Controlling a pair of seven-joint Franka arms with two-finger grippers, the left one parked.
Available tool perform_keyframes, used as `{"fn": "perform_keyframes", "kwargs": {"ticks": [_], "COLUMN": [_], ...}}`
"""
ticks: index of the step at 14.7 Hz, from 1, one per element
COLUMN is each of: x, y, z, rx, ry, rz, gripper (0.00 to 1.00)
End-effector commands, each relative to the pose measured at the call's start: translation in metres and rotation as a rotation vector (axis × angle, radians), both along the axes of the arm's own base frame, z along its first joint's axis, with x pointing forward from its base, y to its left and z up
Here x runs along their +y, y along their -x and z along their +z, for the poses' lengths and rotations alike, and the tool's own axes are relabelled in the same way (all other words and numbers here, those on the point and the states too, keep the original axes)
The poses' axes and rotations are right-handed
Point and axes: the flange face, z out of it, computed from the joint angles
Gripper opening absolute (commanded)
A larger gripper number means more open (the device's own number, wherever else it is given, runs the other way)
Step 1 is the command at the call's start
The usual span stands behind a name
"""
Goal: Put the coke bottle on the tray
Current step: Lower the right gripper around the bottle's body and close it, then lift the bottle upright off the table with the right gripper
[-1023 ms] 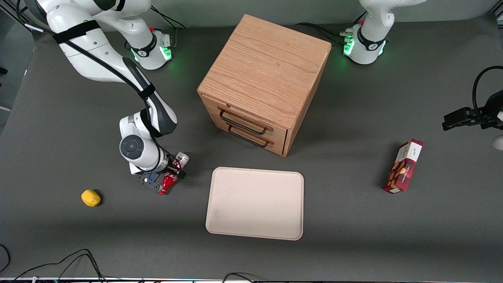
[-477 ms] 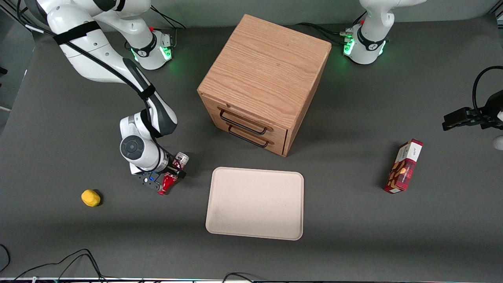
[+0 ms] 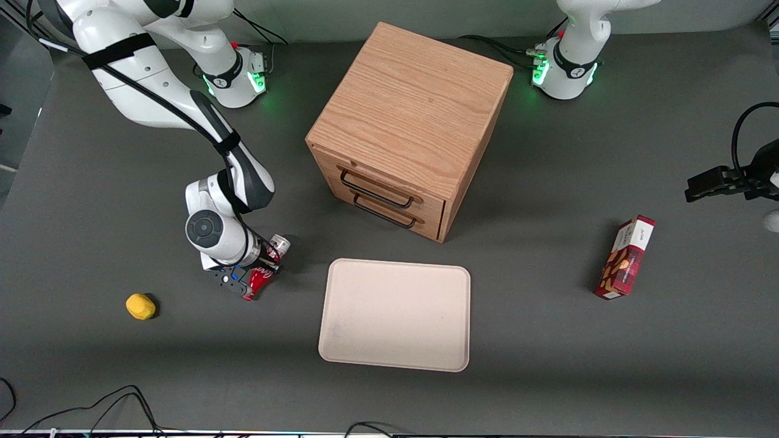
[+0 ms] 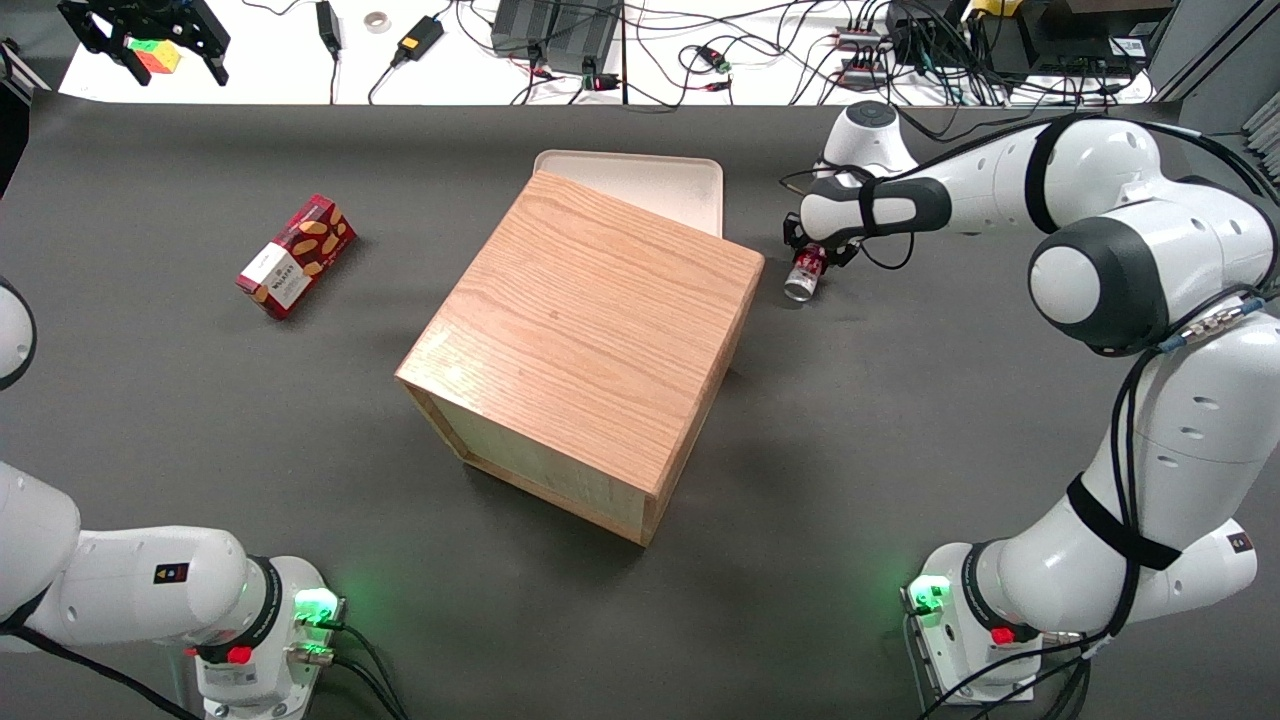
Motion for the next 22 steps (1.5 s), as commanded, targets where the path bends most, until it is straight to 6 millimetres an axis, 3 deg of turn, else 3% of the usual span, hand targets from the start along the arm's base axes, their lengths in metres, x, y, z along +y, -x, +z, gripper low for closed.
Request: {"fn": "perform_keyframes", "kwargs": {"ticks": [1,5,8,9,13,17,19,21,22], "x": [-0.001,-0.005,-0.008,-0.009,-0.026,-0.053,-0.064,-0.069,-0.069], "y": [-0.006,-0.008,-0.010,-0.011,-0.008,0.014,0.025,0.025,0.022], "z": [0.000,0.004,0.038,0.061,0.190,0.322,0.376,0.404,0.401], "rx": [-0.019,-0.025,-0.022,-0.020,0.051,0.086,0.140,0.165,0.168], "ry": [0.011,0.011,0.023,0.033,0.066,-0.009,-0.013,-0.019,-0.019], "rz": [-0.017,-0.021,-0.026,-0.022,0.013,0.083,0.141,0.179,0.179], "gripper": [0.00,0.00,0.00,0.00,0.00,0.00,0.00,0.00,0.00]}}
